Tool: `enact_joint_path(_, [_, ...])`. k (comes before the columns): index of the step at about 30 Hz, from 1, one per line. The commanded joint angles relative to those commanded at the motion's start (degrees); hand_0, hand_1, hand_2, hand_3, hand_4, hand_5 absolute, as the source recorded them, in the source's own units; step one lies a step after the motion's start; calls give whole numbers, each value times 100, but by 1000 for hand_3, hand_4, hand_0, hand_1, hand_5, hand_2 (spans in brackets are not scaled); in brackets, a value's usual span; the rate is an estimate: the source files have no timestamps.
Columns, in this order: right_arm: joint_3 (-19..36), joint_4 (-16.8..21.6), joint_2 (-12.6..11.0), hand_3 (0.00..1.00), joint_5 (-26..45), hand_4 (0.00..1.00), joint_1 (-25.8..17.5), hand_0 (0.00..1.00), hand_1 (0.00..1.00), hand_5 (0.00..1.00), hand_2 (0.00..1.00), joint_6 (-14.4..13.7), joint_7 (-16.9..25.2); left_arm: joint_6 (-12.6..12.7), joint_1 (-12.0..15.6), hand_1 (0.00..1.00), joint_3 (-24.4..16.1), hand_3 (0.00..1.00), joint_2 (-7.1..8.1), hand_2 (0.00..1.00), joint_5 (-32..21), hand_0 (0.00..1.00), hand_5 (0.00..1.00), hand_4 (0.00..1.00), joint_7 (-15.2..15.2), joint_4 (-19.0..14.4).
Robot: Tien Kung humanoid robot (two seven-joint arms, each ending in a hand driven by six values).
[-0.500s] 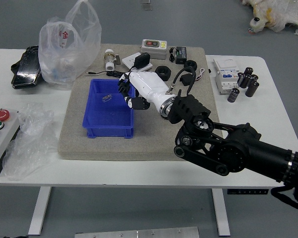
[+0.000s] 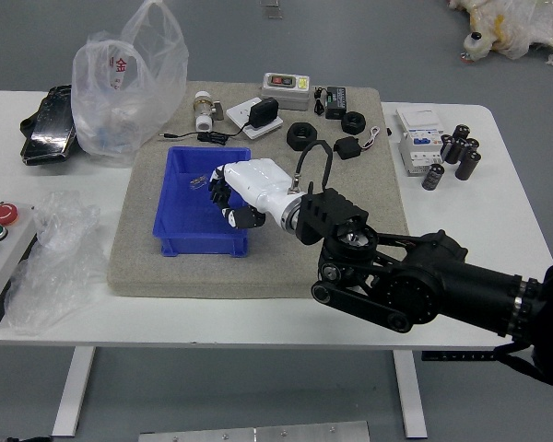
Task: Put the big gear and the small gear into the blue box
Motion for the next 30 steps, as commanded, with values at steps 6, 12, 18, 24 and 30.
enact_joint_path(6, [65, 5, -18, 876, -72, 653, -33, 483, 743, 202, 842, 91, -48, 3, -5, 602, 9, 684, -3, 572, -12, 651, 356, 668, -4, 0])
enact_joint_path(12, [362, 121, -95, 959, -204, 849, -146, 528, 775, 267, 923, 72, -91, 10, -4, 602, 14, 683, -8, 571, -21, 651, 356, 668, -10, 1])
enact_joint_path(18, [1110, 261, -430, 942, -430, 858, -507, 493, 761, 262, 902, -147, -160, 21, 21, 602, 40, 683, -19, 571, -72, 651, 356, 668, -22, 3])
enact_joint_path(24, [1652, 129, -788, 945, -398, 881, -776, 499, 767, 285, 904, -3, -296, 35, 41, 602, 31, 684, -11, 571, -90, 651, 354, 668, -17, 2])
enact_joint_path(30, [1688, -67, -818, 947, -281, 998, -1023, 495, 779, 444, 910, 84, -284, 41, 37, 602, 52, 684, -11, 571, -117, 651, 354, 668, -37, 6])
